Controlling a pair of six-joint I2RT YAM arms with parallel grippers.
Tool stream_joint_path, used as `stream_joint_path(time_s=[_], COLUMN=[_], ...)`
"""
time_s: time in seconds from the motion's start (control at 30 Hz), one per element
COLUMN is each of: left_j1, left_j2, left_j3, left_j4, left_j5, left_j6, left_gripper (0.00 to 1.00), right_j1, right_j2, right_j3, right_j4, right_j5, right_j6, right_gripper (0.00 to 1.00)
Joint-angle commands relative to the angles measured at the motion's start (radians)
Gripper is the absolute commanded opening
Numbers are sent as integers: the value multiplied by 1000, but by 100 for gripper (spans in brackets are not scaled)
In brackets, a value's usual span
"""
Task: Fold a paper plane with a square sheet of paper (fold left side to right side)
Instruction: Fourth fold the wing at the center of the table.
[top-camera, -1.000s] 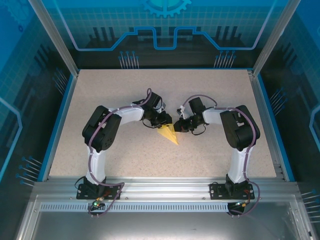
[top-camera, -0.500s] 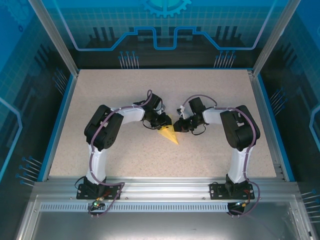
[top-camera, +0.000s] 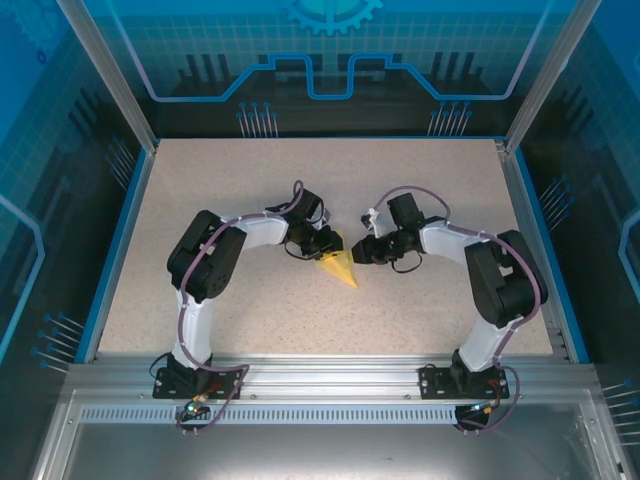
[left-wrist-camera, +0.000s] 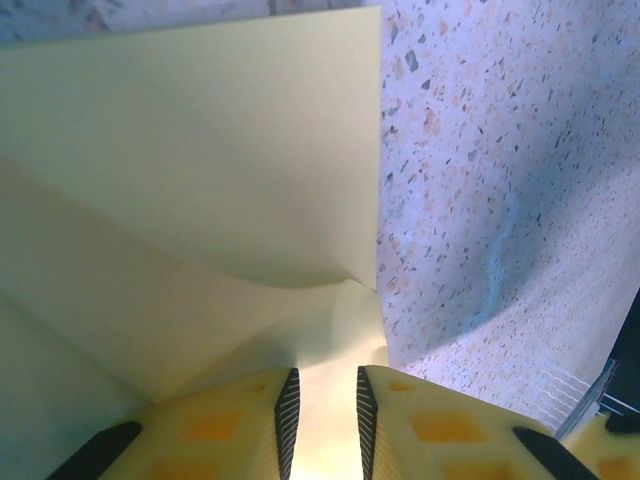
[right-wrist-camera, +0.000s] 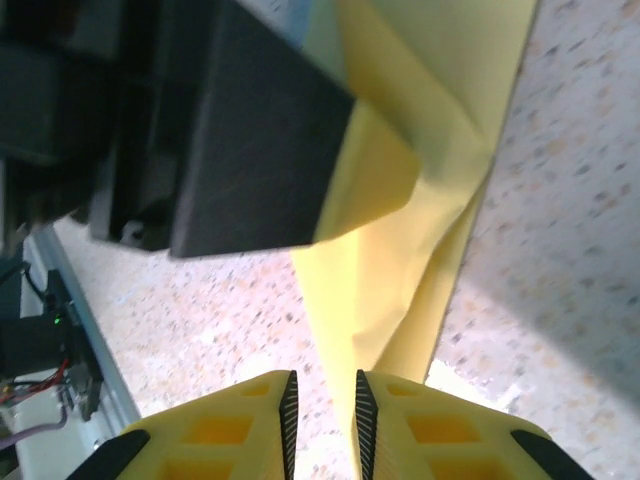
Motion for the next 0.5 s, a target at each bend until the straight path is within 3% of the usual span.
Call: stream_joint_path(time_s=[0.0,0.47], left_j1=[-11,-11], left_j2=[36,29], left_j3=[-41,-40], left_j4=[-49,-64], left_j5=[-55,-67], left_j6=[5,13], left_gripper=[27,27], right_j1=[37,91], right_j2=[-7,105], right_j3=[-41,25], right_j4=[-16,-106], right_j5=[-86,3], right_j6=[25,-15], right_gripper=[24,24])
